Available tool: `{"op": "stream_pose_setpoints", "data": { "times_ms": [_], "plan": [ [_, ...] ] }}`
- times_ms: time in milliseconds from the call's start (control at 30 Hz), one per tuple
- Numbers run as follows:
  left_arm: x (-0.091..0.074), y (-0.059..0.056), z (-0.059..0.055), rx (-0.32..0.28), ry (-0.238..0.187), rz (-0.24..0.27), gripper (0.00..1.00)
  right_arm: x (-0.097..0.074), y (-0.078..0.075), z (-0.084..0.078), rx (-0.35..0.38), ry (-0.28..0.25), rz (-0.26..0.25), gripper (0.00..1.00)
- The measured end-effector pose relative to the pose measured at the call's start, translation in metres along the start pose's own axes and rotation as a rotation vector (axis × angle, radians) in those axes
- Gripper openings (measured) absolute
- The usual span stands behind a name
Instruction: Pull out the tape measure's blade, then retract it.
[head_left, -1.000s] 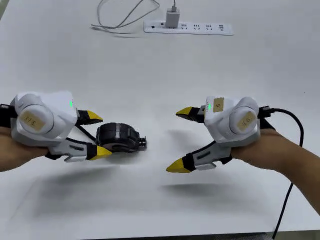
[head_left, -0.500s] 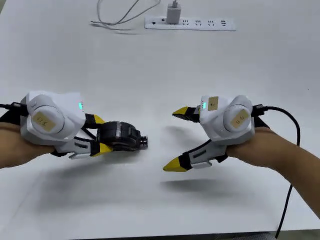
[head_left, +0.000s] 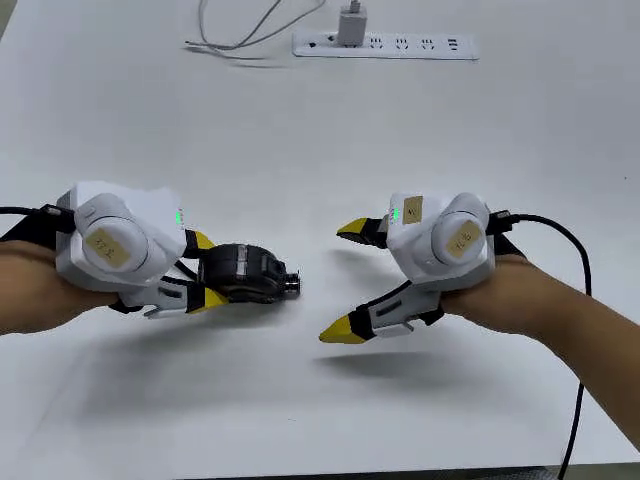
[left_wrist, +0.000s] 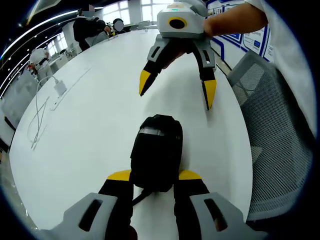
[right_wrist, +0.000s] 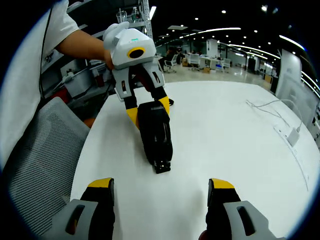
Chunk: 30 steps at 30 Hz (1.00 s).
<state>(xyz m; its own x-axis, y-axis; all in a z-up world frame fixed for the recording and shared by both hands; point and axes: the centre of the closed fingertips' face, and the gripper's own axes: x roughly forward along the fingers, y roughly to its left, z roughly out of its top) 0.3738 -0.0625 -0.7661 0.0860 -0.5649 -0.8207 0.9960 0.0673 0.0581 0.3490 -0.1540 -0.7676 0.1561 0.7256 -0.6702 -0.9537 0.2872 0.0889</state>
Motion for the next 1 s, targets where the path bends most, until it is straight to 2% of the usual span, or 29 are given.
{"op": "stream_pose_setpoints", "data": {
  "times_ms": [200, 433, 600, 1000],
  "plan": [
    [0.0, 0.0, -0.001, 0.003, 0.009, 0.001, 0.26, 0.008, 0.0, 0.005, -0.008, -0.009, 0.004, 0.72],
    [0.0, 0.0, -0.001, 0.013, 0.011, -0.003, 0.25, 0.018, -0.001, 0.006, -0.053, -0.002, 0.011, 0.6],
    [0.0, 0.0, -0.001, 0.007, 0.009, -0.005, 0.25, 0.025, -0.003, 0.009, -0.076, -0.003, 0.011, 0.54],
    [0.0, 0.0, -0.001, -0.008, 0.006, -0.008, 0.25, 0.037, -0.003, 0.01, -0.133, -0.01, 0.029, 0.32]
  ]
}}
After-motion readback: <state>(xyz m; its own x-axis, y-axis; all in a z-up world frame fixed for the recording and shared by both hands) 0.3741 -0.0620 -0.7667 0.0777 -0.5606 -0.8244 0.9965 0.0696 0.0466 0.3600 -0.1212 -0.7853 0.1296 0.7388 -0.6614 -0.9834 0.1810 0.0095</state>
